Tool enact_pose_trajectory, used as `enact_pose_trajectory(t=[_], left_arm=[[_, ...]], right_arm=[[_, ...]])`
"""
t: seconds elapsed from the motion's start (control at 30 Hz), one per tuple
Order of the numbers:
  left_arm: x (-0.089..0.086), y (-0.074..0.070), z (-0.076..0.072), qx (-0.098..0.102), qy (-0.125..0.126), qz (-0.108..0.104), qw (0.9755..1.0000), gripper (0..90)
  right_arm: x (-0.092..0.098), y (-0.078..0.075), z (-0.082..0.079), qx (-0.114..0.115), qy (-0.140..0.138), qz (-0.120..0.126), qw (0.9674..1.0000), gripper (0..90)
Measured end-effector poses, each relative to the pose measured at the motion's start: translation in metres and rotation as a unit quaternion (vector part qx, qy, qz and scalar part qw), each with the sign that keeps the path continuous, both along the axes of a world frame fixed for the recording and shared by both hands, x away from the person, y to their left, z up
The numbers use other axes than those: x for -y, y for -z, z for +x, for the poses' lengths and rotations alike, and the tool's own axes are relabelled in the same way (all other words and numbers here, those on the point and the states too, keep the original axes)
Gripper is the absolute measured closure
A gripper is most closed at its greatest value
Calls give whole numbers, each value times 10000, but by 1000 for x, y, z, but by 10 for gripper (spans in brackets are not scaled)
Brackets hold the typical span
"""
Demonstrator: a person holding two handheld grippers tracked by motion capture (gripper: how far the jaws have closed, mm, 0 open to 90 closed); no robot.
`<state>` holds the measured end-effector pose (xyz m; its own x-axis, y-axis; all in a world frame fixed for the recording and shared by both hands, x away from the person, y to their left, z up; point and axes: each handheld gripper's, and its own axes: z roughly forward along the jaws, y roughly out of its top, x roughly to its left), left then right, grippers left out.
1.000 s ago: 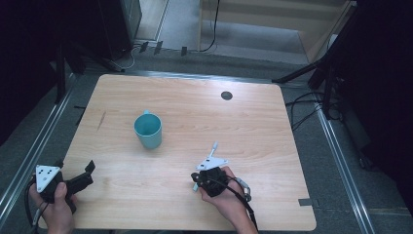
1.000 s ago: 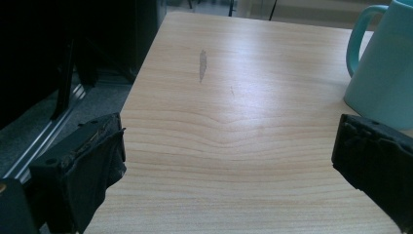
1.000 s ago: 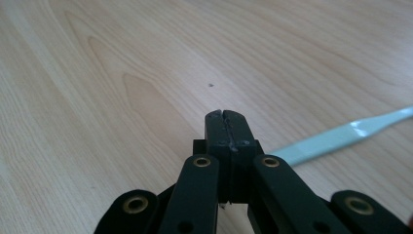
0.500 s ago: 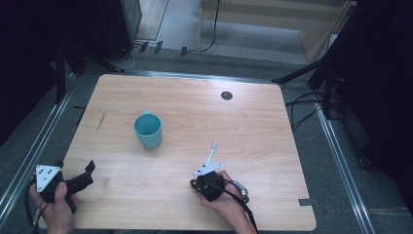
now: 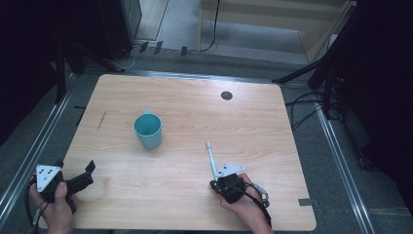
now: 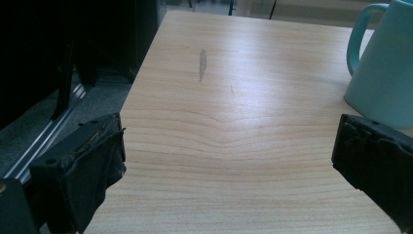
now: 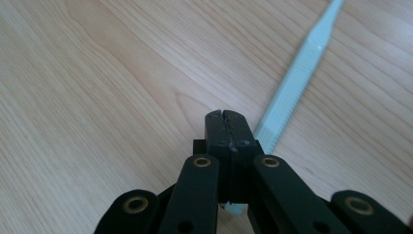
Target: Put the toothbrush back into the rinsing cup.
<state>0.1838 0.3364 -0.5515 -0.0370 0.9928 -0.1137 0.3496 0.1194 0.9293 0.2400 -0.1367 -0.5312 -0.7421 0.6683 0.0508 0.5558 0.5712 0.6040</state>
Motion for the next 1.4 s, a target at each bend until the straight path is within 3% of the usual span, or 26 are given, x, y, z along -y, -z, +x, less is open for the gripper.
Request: enact_pose_trajectory(t=[0.2,0.63,0.77,0.8,0.93,1.03,1.07,1.13,1.27,1.37,1.4], left_arm=[[0,0,0,-1,1,8,10000,0],[0,0,0,12,4,15,10000,0],[0,0,0,0,2,18,10000,0],[0,0,0,-6,8,33,10000,0],[1,0,0,12,2,18,10000,0],[0,0,0,6,2,10,10000,0],[0,0,0,6,2,9,10000,0],[0,0,0,8,3,8,10000,0],[0,0,0,17,6,-8,10000,0],[0,0,0,22,6,-11,10000,0],[0,0,0,20,5,-15,10000,0]], right_arm=[[29,-1,1,53,307,-79,9995,900],[66,-2,11,89,745,-180,9970,900],[78,-9,14,124,785,-102,9968,900],[79,-18,16,212,730,-126,9970,900],[75,-32,22,384,596,-231,9972,895],[66,-43,31,420,344,-386,9978,795],[56,-47,37,433,141,-592,9972,759],[53,-48,39,424,94,-693,9967,754],[35,-51,52,201,-196,-1125,9933,745],[18,-51,62,-67,-355,-1459,9886,736],[18,-51,62,-67,-355,-1459,9886,736]])
